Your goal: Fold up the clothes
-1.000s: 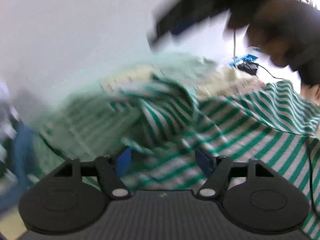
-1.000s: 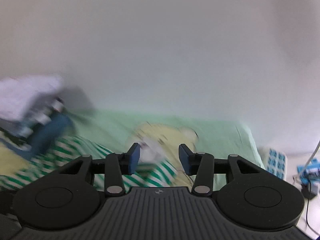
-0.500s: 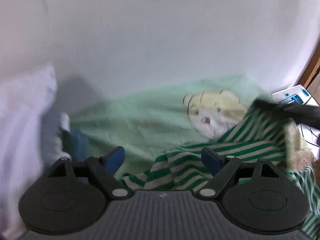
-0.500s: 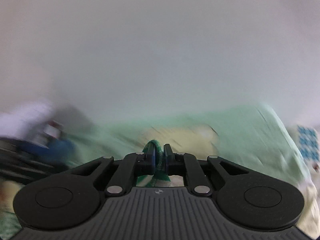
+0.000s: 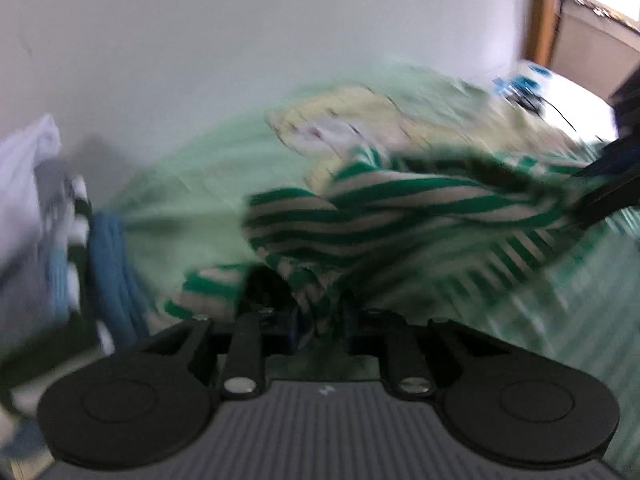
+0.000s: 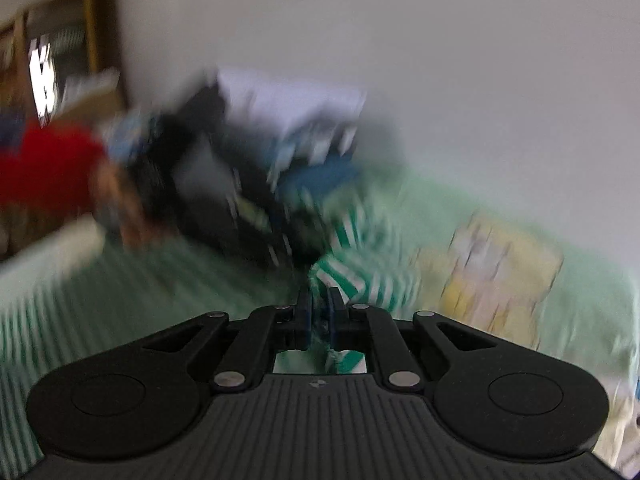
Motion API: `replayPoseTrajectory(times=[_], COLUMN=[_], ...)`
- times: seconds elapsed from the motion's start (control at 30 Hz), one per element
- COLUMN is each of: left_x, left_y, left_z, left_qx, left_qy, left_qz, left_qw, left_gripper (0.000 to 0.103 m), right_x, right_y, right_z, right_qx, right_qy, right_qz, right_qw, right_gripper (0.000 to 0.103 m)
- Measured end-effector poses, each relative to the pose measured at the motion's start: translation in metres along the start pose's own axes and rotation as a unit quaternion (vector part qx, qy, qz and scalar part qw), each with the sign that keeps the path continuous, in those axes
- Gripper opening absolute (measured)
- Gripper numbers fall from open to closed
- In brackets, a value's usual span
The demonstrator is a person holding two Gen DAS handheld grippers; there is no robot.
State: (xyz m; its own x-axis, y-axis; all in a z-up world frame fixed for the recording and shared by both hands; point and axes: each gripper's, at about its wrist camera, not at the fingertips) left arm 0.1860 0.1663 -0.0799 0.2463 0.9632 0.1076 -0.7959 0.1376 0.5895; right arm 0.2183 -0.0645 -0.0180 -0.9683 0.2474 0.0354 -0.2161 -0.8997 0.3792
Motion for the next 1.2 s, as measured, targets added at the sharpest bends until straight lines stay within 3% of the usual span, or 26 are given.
replayPoseTrajectory(times=[0.1, 0.2, 0.23, 0.27, 0.33, 0.4, 0.5, 0.53, 0.57, 0.67, 0.8, 0.83, 0.87, 0.93, 1.07, 1.1, 1.2], left_x=[-0.019, -0.024, -0.022, -0.018, -0.005, 0.013, 0.048, 0.061, 0.07, 0.08, 0.073, 0.071, 0.07, 0.066, 0.045, 0.038, 0.012], left_y=[0.016, 0.043, 0.055, 0.065, 0.082, 0.08, 0.046, 0.03, 0.014, -0.021, -0.036, -0.035, -0.033, -0.025, 0.005, 0.013, 0.033], left_z=[-0.02, -0.021, -0.016, -0.009, 0.009, 0.03, 0.051, 0.053, 0.05, 0.035, 0.016, 0.014, 0.012, 0.013, 0.026, 0.027, 0.022], left_qx=[0.017, 0.009, 0.0, -0.012, -0.044, -0.077, -0.07, -0.057, -0.04, 0.006, 0.035, 0.032, 0.03, 0.016, -0.04, -0.05, -0.058], left_qy=[-0.038, -0.079, -0.089, -0.092, -0.08, -0.043, 0.075, 0.131, 0.171, 0.22, 0.222, 0.22, 0.218, 0.209, 0.172, 0.155, 0.096], left_qz=[-0.007, -0.025, -0.039, -0.05, -0.064, -0.056, -0.053, -0.057, -0.059, -0.053, -0.052, -0.049, -0.045, -0.045, -0.032, -0.031, -0.036], left_qw=[0.9991, 0.9965, 0.9953, 0.9944, 0.9938, 0.9946, 0.9933, 0.9881, 0.9826, 0.9741, 0.9729, 0.9737, 0.9744, 0.9767, 0.9838, 0.9862, 0.993], left_gripper=[0.018, 0.037, 0.048, 0.054, 0.085, 0.095, 0.079, 0.079, 0.077, 0.072, 0.079, 0.075, 0.072, 0.048, 0.042, 0.044, 0.064], right_x=[0.013, 0.016, 0.017, 0.017, 0.014, 0.012, 0.007, 0.005, 0.002, 0.005, 0.004, 0.001, -0.001, -0.005, -0.014, -0.01, 0.006], right_y=[-0.004, 0.003, 0.005, 0.012, 0.01, 0.005, -0.027, -0.036, -0.048, -0.063, -0.067, -0.064, -0.061, -0.056, -0.045, -0.042, -0.043], right_z=[-0.022, -0.018, -0.016, -0.009, -0.007, -0.002, 0.002, 0.002, 0.0, -0.001, -0.008, -0.009, -0.011, -0.013, -0.018, -0.019, -0.025], right_qx=[0.072, 0.059, 0.055, 0.028, -0.023, -0.067, -0.06, -0.06, -0.06, -0.054, -0.027, -0.031, -0.035, -0.043, -0.059, -0.063, -0.047], right_qy=[0.034, 0.021, 0.016, 0.009, -0.009, -0.03, -0.055, -0.072, -0.09, -0.098, -0.091, -0.097, -0.104, -0.116, -0.141, -0.13, -0.094], right_qz=[-0.009, -0.015, -0.017, -0.02, -0.037, -0.059, -0.125, -0.135, -0.133, -0.141, -0.181, -0.188, -0.196, -0.21, -0.239, -0.238, -0.225], right_qw=[0.997, 0.998, 0.998, 0.999, 0.999, 0.996, 0.989, 0.986, 0.985, 0.984, 0.979, 0.977, 0.975, 0.97, 0.959, 0.96, 0.969], right_gripper=[0.007, 0.015, 0.022, 0.036, 0.054, 0.057, 0.046, 0.038, 0.038, 0.038, 0.035, 0.016, 0.008, 0.007, 0.007, 0.008, 0.009])
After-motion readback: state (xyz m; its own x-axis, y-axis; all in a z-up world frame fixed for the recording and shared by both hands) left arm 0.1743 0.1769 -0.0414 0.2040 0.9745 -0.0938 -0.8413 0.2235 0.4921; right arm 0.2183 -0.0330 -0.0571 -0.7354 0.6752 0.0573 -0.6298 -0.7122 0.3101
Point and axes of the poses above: each gripper's, at about its wrist camera, not at the fingertips, and y roughly against the way its jaws point, x to its left, z to its top, and after that the axes turned 15 degrees about -x, right-handed
